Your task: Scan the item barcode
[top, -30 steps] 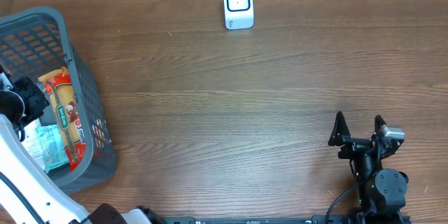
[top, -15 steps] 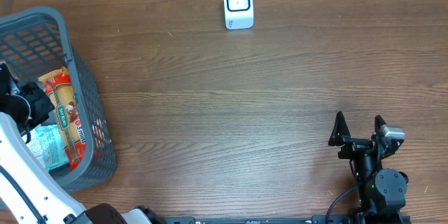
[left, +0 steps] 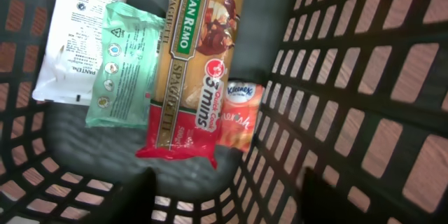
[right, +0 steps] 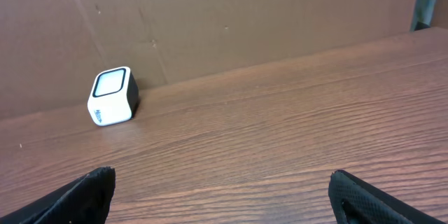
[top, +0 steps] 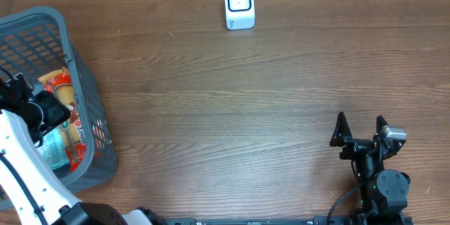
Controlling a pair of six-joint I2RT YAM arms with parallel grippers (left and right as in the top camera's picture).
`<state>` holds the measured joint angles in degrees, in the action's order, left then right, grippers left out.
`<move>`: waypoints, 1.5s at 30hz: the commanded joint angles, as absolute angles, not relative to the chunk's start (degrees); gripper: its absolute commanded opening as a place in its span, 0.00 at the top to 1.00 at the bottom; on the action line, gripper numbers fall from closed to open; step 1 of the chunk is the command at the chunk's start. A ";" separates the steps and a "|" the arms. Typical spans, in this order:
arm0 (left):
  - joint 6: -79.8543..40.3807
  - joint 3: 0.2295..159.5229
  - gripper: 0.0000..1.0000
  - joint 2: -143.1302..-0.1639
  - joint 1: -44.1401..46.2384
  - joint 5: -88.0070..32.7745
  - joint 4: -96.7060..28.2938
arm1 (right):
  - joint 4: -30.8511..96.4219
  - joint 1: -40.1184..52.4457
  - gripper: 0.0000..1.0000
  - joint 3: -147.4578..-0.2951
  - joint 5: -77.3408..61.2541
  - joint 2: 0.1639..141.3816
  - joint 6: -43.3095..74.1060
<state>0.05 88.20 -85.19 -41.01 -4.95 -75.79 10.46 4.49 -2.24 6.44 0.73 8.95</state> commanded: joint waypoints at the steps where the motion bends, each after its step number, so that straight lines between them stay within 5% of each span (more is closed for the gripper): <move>1: -0.21 87.68 0.32 -84.64 -41.34 -5.39 -75.59 | 11.09 4.49 0.00 -3.44 7.49 0.19 8.58; 6: -0.25 87.64 0.00 -84.71 -41.39 -5.39 -75.57 | 11.09 4.49 0.00 -3.44 7.49 0.19 8.60; 45: -0.45 78.11 0.01 -100.22 -46.41 -7.57 -61.67 | 11.09 4.49 0.00 -3.44 7.49 0.19 8.60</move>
<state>-0.27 78.78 -97.38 -46.50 -6.90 -62.48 10.46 4.49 -2.24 6.42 0.73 8.93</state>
